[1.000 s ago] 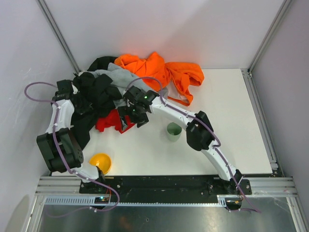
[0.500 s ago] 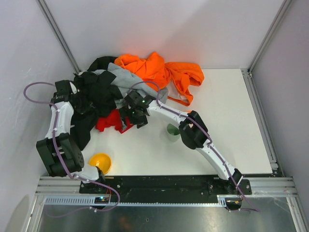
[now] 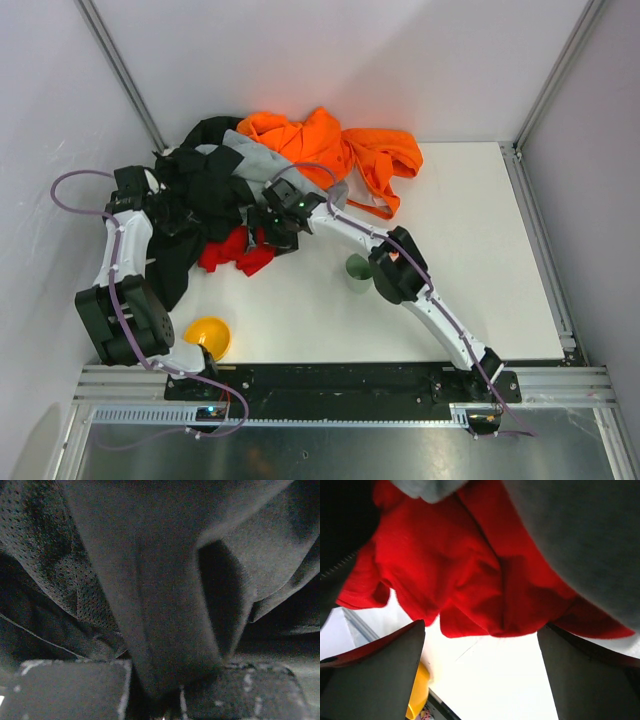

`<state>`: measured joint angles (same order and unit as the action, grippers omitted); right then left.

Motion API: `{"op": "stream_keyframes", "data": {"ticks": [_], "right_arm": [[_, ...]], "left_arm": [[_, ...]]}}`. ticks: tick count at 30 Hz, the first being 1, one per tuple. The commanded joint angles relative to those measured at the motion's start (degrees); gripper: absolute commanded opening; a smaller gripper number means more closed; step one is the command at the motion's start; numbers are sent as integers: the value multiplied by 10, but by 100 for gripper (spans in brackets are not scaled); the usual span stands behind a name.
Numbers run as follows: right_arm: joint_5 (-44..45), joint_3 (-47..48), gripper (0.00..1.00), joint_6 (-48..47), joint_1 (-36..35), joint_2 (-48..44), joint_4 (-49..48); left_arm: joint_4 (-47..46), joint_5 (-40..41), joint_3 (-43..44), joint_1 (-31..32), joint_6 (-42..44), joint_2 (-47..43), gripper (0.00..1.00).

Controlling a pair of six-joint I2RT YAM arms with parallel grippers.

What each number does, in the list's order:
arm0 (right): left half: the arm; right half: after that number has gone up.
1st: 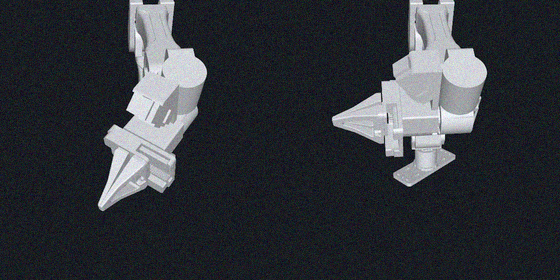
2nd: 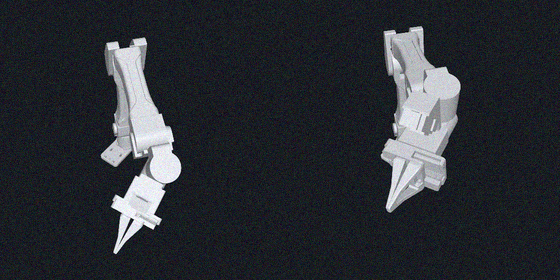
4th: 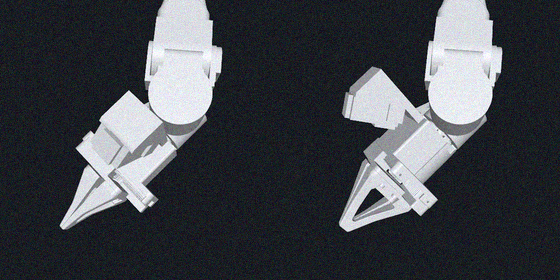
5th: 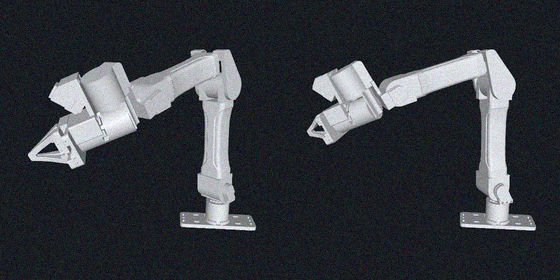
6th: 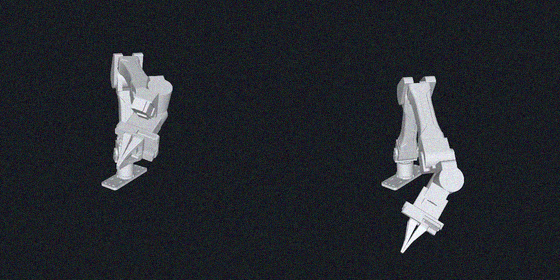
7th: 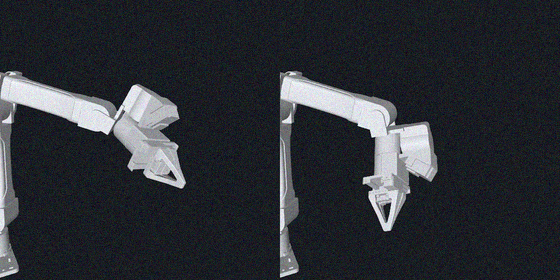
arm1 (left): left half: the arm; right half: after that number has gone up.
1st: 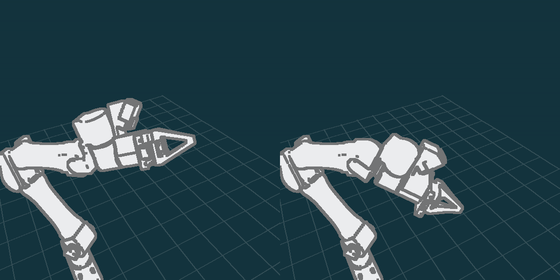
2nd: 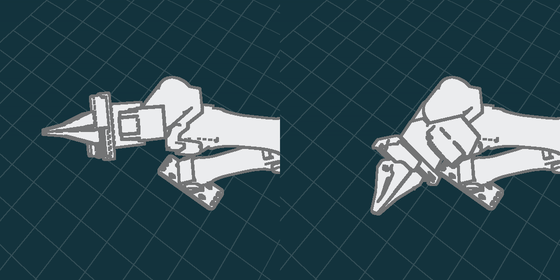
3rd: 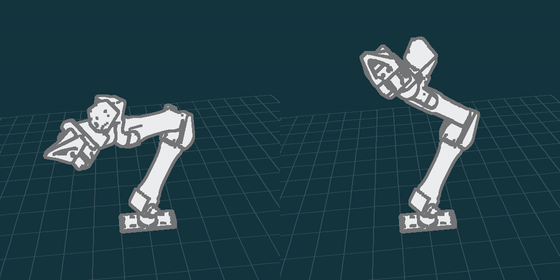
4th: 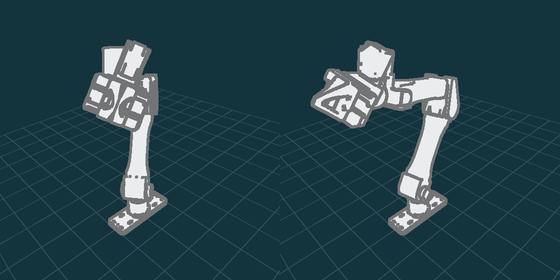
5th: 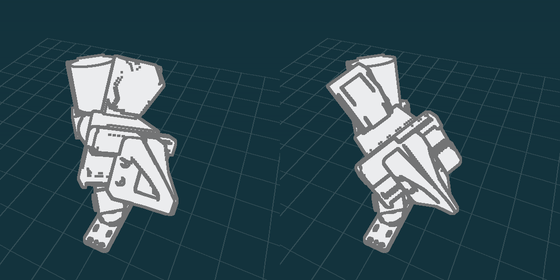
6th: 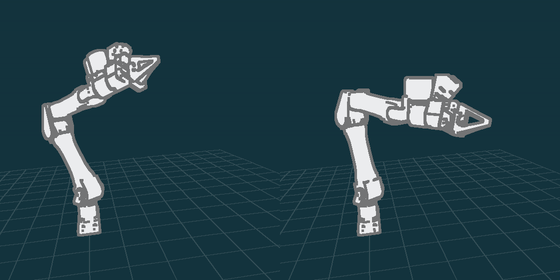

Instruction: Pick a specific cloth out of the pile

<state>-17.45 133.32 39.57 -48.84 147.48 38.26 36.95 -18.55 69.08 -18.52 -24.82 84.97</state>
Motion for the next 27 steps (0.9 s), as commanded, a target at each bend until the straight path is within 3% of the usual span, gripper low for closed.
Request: {"op": "stream_keyframes", "data": {"ticks": [1,5,7,10,12,13,19,27], "right_arm": [[-24,44,98,48,7,55,-37],[-42,47,82,81,14,63,-72],[-51,47,65,89,16,64,-86],[-64,44,25,98,19,66,-97],[-75,43,8,99,21,64,-96],[-82,43,4,96,22,62,-95],[-117,-8,0,78,35,13,-100],[-138,-172,0,26,50,-120,-106]], "left_arm": [[-10,-28,8,-5,-13,-8,1],[-10,-33,10,-5,-13,-2,1],[-11,-36,9,-5,-13,0,1],[-11,-38,8,-5,-13,0,1],[-11,-35,6,-5,-12,-3,1],[-11,-35,5,-5,-13,-5,1],[-11,-31,-4,-5,-15,-15,1],[-12,-24,-3,-5,-25,-18,1]]}}
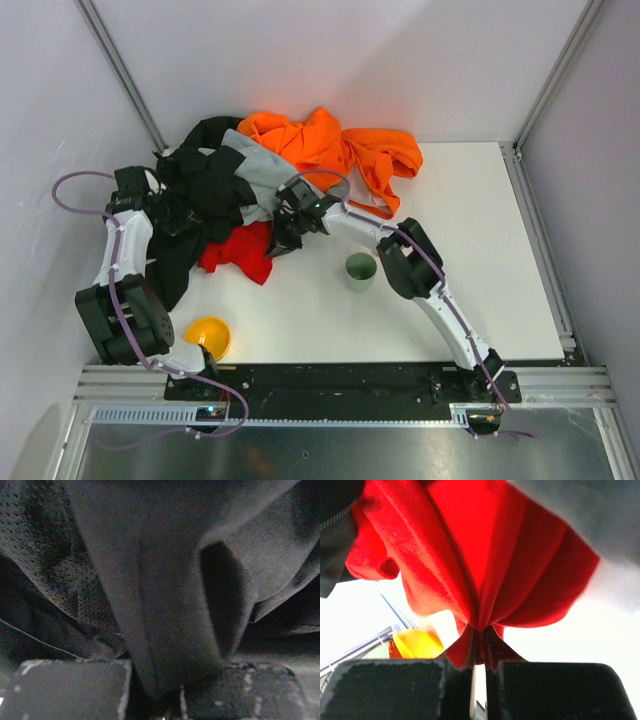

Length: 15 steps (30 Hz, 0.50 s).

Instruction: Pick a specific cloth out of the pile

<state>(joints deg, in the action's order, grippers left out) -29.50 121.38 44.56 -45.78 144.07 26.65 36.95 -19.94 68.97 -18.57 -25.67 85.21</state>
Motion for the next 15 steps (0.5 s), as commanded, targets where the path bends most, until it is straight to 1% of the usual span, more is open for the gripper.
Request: {"op": "stream_keyframes", "data": {"ticks": [1,4,7,15], "right_arm": [[-17,-65,0,-33,21,-102,11],[-13,-90,0,-58,24,-137,27],[-8,-93,0,-81,28,-164,47],[21,-41,0,-132,40,-217,110]], "left_arm": [[-12,-10,-1,-4,-17,-21,1],[-14,-8,-1,-5,-19,-21,1],[-16,-8,-1,-5,-22,-19,1],[-26,-11,1,-4,-34,-9,1]]}}
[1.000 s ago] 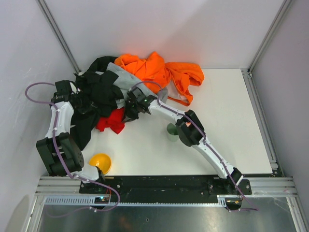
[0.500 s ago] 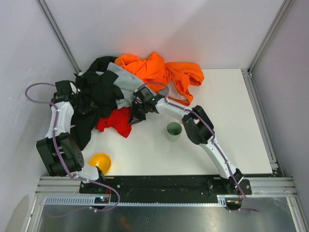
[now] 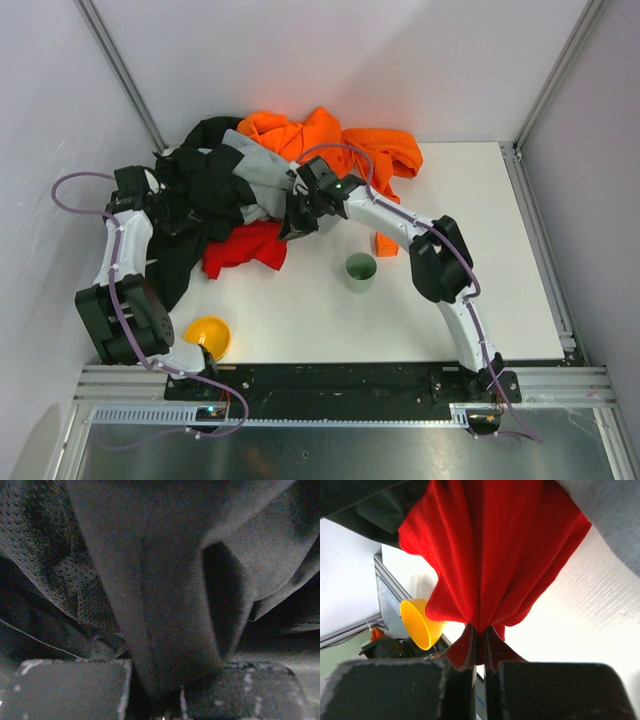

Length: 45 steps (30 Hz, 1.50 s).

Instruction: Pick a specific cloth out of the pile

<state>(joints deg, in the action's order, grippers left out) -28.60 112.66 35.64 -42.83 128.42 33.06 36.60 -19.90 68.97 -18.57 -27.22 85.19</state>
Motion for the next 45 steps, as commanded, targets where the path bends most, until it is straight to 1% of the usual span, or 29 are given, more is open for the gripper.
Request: {"op": "stream_keyframes", "data": {"ticks": [1,7,15,20,24,26,28,30,33,35,36,37,39,45], "right_arm": [[14,58,0,-50,13,-65,54],[16,128,0,-77,23,-88,85],[9,202,0,-87,23,-121,85],[22,200,0,-98,22,-138,70],[22,196,0,-115,20,-115,105],[24,195,4,-129,16,-96,132],[27,196,12,-143,11,-75,162],[31,199,30,-152,5,-53,189],[51,200,64,-157,-2,-36,218],[73,197,81,-160,-6,-37,227],[83,192,86,-160,-7,-38,230],[94,188,90,-159,-7,-41,233],[108,178,95,-158,-5,-43,237],[133,180,99,-150,-2,-19,275]], "left_arm": [[-24,-12,2,-5,-19,-6,1],[-31,-19,8,-4,-25,9,1],[-33,-13,16,-5,-26,22,1],[-38,-17,16,-4,-31,32,1],[-38,-19,19,-4,-28,36,1],[-39,-18,20,-4,-27,37,1],[-39,-19,21,-4,-26,38,1],[-39,-20,21,-4,-25,40,1],[-38,-20,20,-4,-24,41,1],[-38,-20,19,-4,-24,41,1],[-39,-20,19,-4,-24,42,1],[-39,-21,18,-5,-24,42,1],[-39,-22,18,-5,-23,43,1],[-38,-26,17,-4,-20,45,1]]}}
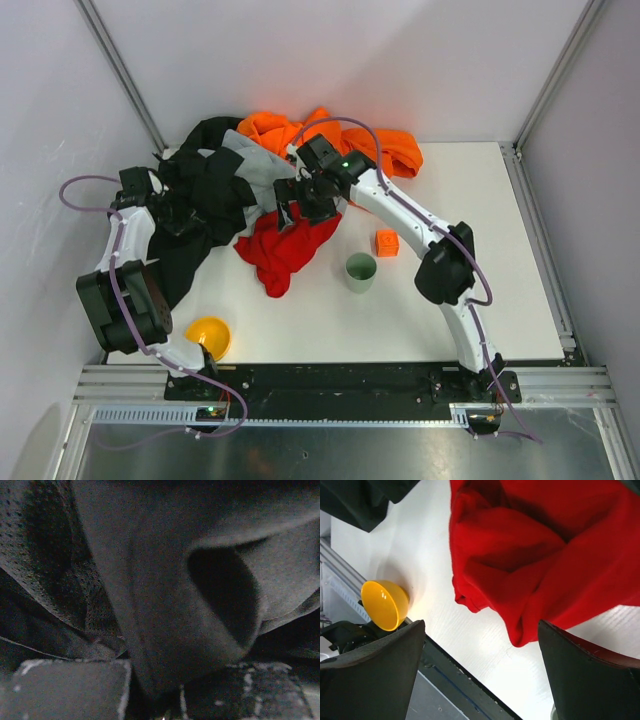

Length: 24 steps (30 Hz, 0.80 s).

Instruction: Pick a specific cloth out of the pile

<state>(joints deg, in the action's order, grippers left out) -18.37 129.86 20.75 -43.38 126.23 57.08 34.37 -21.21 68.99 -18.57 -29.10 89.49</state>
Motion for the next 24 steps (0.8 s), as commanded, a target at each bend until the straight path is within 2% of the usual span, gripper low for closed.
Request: {"op": "stream_keyframes", "data": {"ticks": [1,12,24], "right_arm": [[32,13,99,-1,3,7,41],[56,53,99,-22,-32,84,74],[36,90,99,-29,-51,159,11]], "left_arm": [[-16,-13,16,-4,-1,1,1],[-16,-17,8,-4,3,-1,1],[-16,-20,-6,-4,11,-7,1]]}}
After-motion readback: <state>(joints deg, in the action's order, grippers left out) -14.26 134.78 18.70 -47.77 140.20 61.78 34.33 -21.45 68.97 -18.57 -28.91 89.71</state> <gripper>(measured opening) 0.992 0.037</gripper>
